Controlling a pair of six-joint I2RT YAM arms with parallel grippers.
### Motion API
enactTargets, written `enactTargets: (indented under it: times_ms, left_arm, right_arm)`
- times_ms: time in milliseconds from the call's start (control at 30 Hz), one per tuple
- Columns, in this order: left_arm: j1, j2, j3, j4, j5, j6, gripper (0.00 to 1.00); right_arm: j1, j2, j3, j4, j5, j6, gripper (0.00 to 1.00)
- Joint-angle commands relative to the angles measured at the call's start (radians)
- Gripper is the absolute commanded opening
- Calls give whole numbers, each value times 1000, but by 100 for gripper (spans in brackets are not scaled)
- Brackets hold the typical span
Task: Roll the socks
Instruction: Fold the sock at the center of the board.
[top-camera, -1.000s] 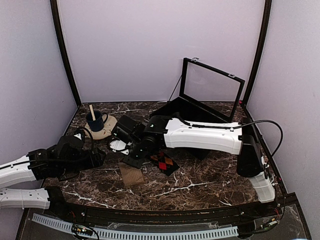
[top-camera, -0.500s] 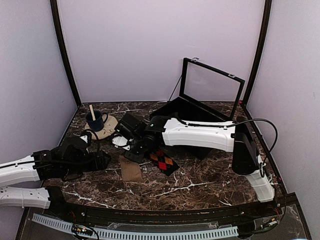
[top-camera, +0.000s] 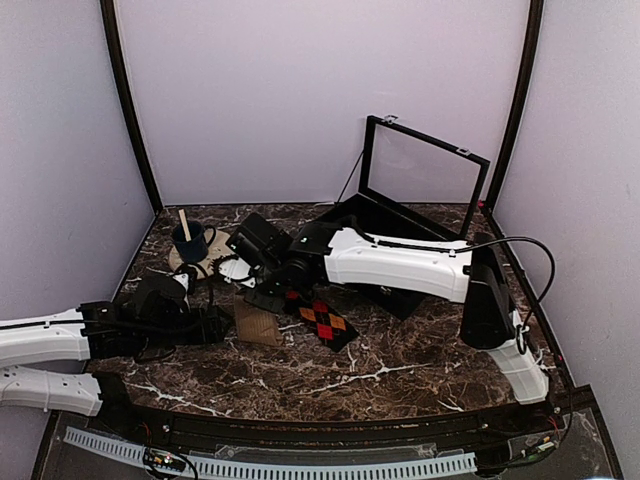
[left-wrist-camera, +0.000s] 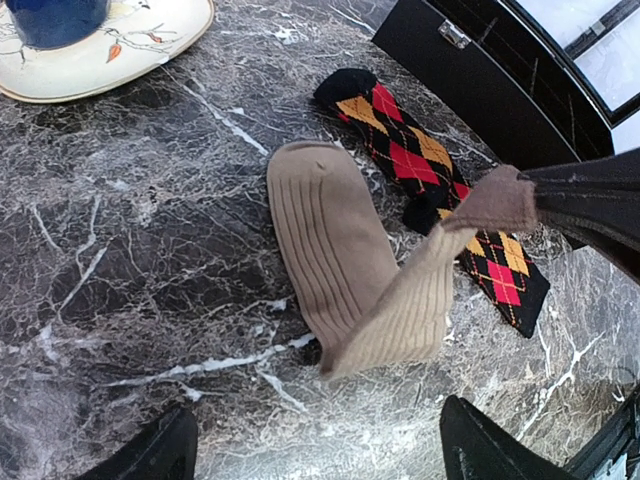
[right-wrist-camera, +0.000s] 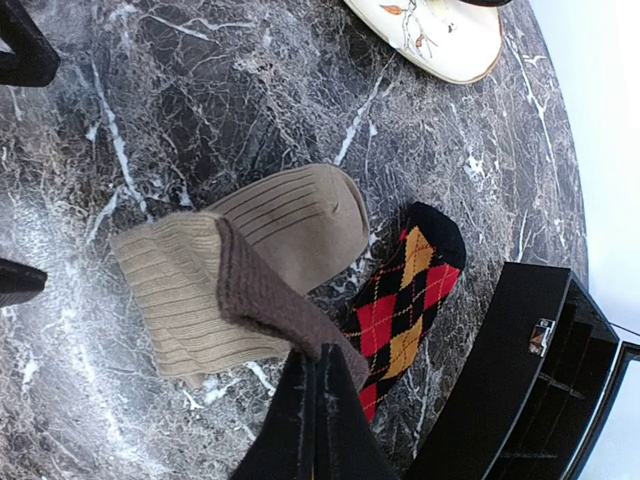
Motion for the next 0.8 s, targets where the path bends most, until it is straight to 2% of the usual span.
enactTargets:
  times_ms: [0,233,400,533,767]
  left_arm:
    - [-3,25,-5,51,15,34,86]
    - [-2,20,0,58,-30,23,86]
    - [-1,-59,-33,73,-129,-41,86]
    - [0,-61,-53,102,-175,-113,86]
    - [31,88,-62,257,-64,-158,78]
  right_arm:
    - [-11,24,24,35,39,-30,0]
    - [-7,-48,-12,53,55,-29,0]
    - [30,-138,-127,76,76,-10,0]
    - [64,-210,-256,102,82,15,0]
    - [127,-324,-410,120,40,67,0]
